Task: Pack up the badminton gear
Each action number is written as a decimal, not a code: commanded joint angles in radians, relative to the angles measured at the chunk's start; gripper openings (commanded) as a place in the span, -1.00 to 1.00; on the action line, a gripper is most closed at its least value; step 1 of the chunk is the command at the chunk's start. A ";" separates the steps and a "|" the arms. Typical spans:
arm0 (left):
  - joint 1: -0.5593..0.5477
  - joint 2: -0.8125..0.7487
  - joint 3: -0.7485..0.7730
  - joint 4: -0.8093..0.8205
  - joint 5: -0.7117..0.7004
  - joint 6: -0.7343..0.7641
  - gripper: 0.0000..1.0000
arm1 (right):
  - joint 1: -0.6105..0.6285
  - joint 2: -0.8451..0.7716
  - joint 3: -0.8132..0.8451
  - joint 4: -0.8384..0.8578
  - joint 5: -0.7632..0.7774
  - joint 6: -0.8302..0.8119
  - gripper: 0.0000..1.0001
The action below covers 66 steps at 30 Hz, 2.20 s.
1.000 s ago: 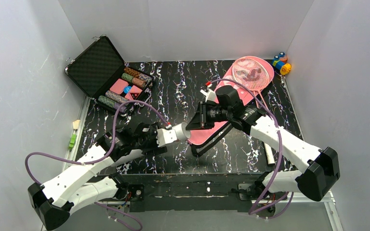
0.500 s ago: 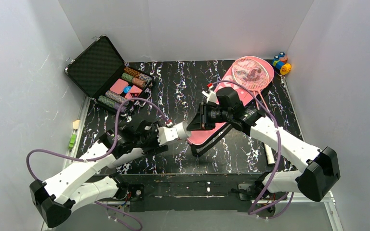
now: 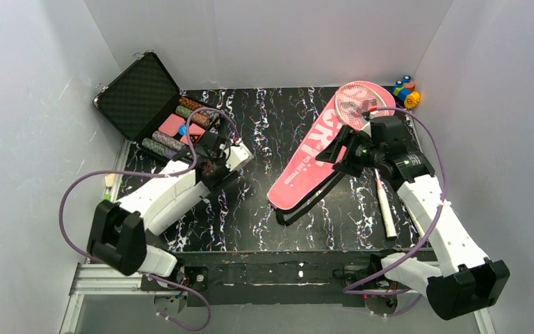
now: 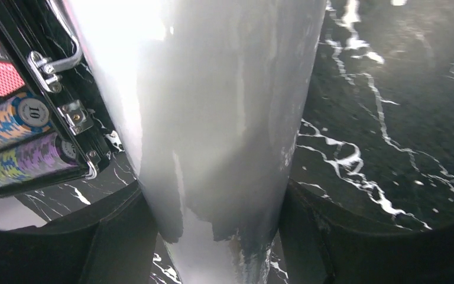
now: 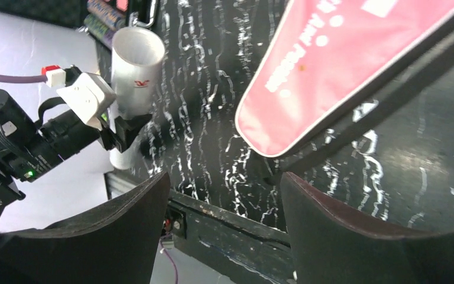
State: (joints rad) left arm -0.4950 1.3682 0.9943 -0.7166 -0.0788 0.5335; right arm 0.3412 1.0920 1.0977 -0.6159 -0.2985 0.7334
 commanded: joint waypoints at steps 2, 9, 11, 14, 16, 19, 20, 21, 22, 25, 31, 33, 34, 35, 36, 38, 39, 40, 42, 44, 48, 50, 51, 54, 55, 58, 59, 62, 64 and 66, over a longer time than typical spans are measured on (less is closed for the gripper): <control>0.066 0.115 0.093 0.077 -0.031 -0.032 -0.10 | -0.087 -0.038 -0.009 -0.103 0.047 -0.047 0.58; 0.128 0.318 0.147 0.198 -0.052 0.002 -0.06 | -0.120 -0.068 -0.093 -0.095 0.052 -0.034 0.63; 0.138 0.366 0.164 0.226 -0.070 0.020 0.00 | -0.125 -0.071 -0.110 -0.093 0.052 -0.029 0.64; 0.145 0.414 0.198 0.224 -0.077 0.017 0.26 | -0.134 -0.070 -0.126 -0.099 0.066 -0.023 0.65; 0.145 0.420 0.207 0.215 -0.067 0.002 0.48 | -0.147 -0.056 -0.123 -0.113 0.076 -0.022 0.66; 0.145 0.408 0.214 0.202 -0.059 -0.013 0.86 | -0.168 -0.033 -0.096 -0.127 0.081 -0.034 0.69; 0.145 0.397 0.220 0.190 -0.055 -0.021 0.95 | -0.176 -0.024 -0.086 -0.129 0.083 -0.041 0.69; 0.145 0.386 0.234 0.171 -0.049 -0.028 0.97 | -0.184 -0.013 -0.071 -0.134 0.086 -0.049 0.70; 0.145 0.372 0.251 0.143 -0.039 -0.036 0.97 | -0.191 -0.001 -0.052 -0.142 0.088 -0.056 0.70; 0.145 0.313 0.316 0.066 -0.004 -0.059 0.97 | -0.211 0.052 0.011 -0.176 0.111 -0.079 0.72; 0.100 0.185 0.519 -0.120 0.182 -0.120 0.96 | -0.242 0.166 0.089 -0.205 0.175 -0.090 0.73; 0.037 0.171 0.539 -0.132 0.182 -0.132 0.97 | -0.260 0.198 0.114 -0.204 0.202 -0.085 0.73; -0.006 0.173 0.545 -0.138 0.178 -0.141 0.97 | -0.267 0.226 0.131 -0.206 0.225 -0.084 0.73; -0.046 0.179 0.547 -0.139 0.174 -0.154 0.97 | -0.274 0.250 0.154 -0.213 0.250 -0.085 0.74; -0.089 0.192 0.546 -0.136 0.169 -0.169 0.97 | -0.280 0.278 0.179 -0.221 0.273 -0.090 0.74; -0.153 0.231 0.539 -0.107 0.168 -0.207 0.97 | -0.290 0.333 0.235 -0.247 0.339 -0.098 0.76; -0.177 0.255 0.534 -0.083 0.169 -0.222 0.97 | -0.293 0.359 0.257 -0.257 0.373 -0.101 0.77; -0.195 0.282 0.527 -0.053 0.171 -0.236 0.97 | -0.299 0.383 0.279 -0.268 0.394 -0.101 0.78; -0.230 0.337 0.523 0.016 0.177 -0.251 0.96 | -0.319 0.420 0.312 -0.289 0.399 -0.093 0.78; -0.256 0.397 0.536 0.072 0.165 -0.258 0.97 | -0.330 0.430 0.318 -0.298 0.394 -0.086 0.78; -0.286 0.531 0.658 0.121 0.167 -0.281 0.97 | -0.426 0.385 0.263 -0.263 0.331 -0.068 0.78; -0.303 0.611 0.730 0.125 0.177 -0.284 0.97 | -0.477 0.354 0.222 -0.232 0.255 -0.058 0.79; -0.312 0.644 0.763 0.128 0.179 -0.287 0.96 | -0.501 0.340 0.205 -0.220 0.231 -0.055 0.79; -0.343 0.730 0.844 0.129 0.197 -0.298 0.97 | -0.550 0.320 0.182 -0.216 0.190 -0.056 0.80; -0.356 0.749 0.863 0.132 0.202 -0.300 0.97 | -0.559 0.317 0.179 -0.217 0.183 -0.059 0.80; -0.396 0.806 0.906 0.142 0.204 -0.295 0.96 | -0.580 0.306 0.166 -0.216 0.167 -0.067 0.80; -0.405 0.824 0.918 0.145 0.203 -0.292 0.96 | -0.585 0.304 0.162 -0.213 0.165 -0.068 0.81; -0.422 0.874 0.951 0.157 0.195 -0.295 0.97 | -0.597 0.301 0.144 -0.199 0.150 -0.068 0.81; -0.425 0.914 0.965 0.174 0.172 -0.281 0.97 | -0.599 0.306 0.139 -0.192 0.141 -0.060 0.81; -0.425 0.947 0.974 0.182 0.138 -0.263 0.92 | -0.599 0.312 0.139 -0.186 0.128 -0.054 0.81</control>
State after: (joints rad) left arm -0.9268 2.2677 1.9331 -0.5598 0.1024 0.2485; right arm -0.2497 1.4197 1.2427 -0.8410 -0.1287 0.6750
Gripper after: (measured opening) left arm 0.979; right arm 0.904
